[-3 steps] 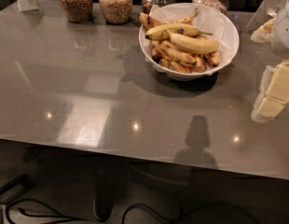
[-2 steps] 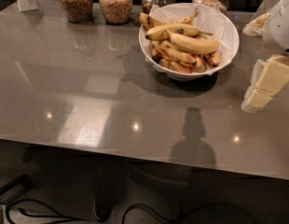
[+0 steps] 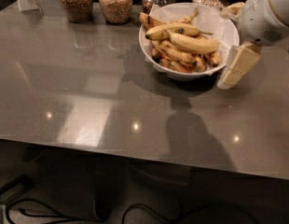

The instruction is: Pick banana from white bowl

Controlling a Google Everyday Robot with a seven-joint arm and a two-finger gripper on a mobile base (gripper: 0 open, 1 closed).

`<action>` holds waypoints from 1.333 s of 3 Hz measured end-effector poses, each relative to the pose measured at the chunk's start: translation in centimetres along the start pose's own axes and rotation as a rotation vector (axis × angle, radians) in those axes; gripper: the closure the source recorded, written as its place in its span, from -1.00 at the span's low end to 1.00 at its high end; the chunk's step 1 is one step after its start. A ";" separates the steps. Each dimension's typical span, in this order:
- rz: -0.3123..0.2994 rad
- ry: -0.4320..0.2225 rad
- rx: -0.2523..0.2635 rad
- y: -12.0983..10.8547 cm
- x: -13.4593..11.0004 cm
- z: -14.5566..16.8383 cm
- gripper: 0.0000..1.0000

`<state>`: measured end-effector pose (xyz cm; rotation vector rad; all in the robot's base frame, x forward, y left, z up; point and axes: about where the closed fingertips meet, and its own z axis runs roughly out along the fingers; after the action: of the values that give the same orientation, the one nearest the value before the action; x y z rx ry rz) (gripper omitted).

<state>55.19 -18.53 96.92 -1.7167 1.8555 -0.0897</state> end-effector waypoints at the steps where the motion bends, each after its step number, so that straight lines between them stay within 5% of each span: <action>1: -0.094 -0.073 0.031 -3.9 -0.7 2.9 -1.00; 2: -0.095 -0.073 0.031 -3.9 -0.7 2.9 -1.00; 4: -0.214 -0.024 0.125 -6.8 0.7 4.3 -1.00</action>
Offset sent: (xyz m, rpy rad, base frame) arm 0.0392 0.0102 -0.0035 0.0204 -0.0588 0.0797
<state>63.26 -18.82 96.12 -1.8138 1.6088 -0.2640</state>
